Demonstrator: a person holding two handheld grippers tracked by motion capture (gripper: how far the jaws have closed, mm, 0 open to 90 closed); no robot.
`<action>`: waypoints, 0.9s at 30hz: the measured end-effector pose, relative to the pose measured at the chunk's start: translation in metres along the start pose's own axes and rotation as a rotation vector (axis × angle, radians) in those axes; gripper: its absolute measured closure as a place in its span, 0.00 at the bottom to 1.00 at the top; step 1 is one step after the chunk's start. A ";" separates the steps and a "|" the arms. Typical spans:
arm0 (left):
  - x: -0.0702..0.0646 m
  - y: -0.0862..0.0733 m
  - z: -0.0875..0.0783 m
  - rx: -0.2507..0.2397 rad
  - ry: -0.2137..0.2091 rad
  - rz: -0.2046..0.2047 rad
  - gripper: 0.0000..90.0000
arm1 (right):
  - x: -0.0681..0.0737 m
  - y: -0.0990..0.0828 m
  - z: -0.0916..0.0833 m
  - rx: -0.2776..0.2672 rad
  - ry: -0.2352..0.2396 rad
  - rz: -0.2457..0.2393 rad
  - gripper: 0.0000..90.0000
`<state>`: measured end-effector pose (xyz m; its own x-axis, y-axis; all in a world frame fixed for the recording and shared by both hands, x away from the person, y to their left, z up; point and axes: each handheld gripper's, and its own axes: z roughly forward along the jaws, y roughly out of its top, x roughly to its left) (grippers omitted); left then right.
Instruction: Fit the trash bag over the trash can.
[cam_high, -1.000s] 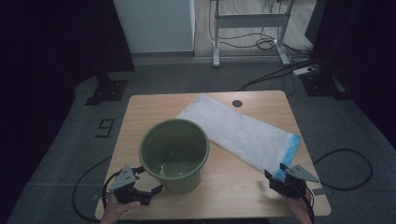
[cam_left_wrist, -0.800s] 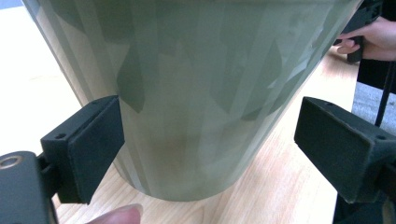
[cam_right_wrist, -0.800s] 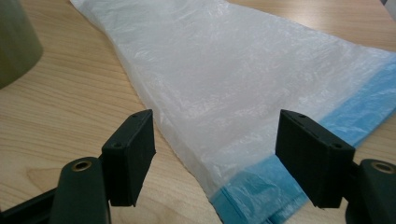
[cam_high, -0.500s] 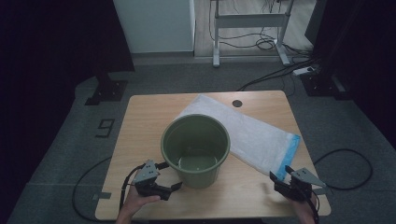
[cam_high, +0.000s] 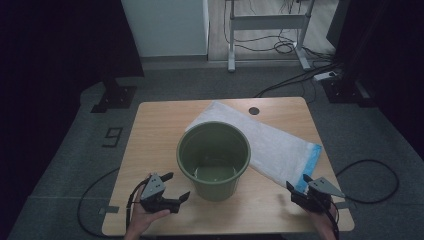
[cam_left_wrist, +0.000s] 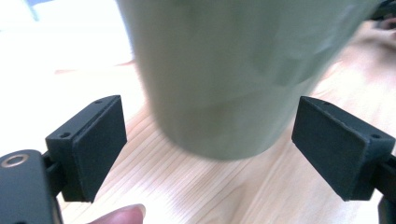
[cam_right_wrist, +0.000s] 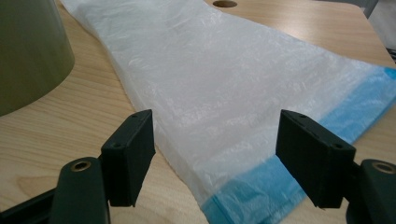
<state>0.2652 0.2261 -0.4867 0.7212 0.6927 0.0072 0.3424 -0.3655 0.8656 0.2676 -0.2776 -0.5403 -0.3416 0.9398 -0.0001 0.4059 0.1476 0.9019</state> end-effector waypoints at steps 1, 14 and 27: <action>0.003 -0.003 -0.001 0.011 0.023 -0.012 0.11 | 0.003 0.004 0.004 0.012 -0.012 -0.026 0.30; 0.014 -0.036 -0.014 0.108 0.177 -0.116 0.12 | 0.019 0.036 0.061 0.154 0.080 -0.031 0.31; 0.012 -0.040 -0.005 0.162 0.215 -0.094 0.11 | 0.023 0.029 0.085 0.264 0.090 -0.055 0.49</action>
<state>0.2574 0.2523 -0.5182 0.5434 0.8379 0.0513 0.5061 -0.3758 0.7763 0.3438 -0.2253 -0.5510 -0.4384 0.8988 0.0030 0.5874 0.2839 0.7579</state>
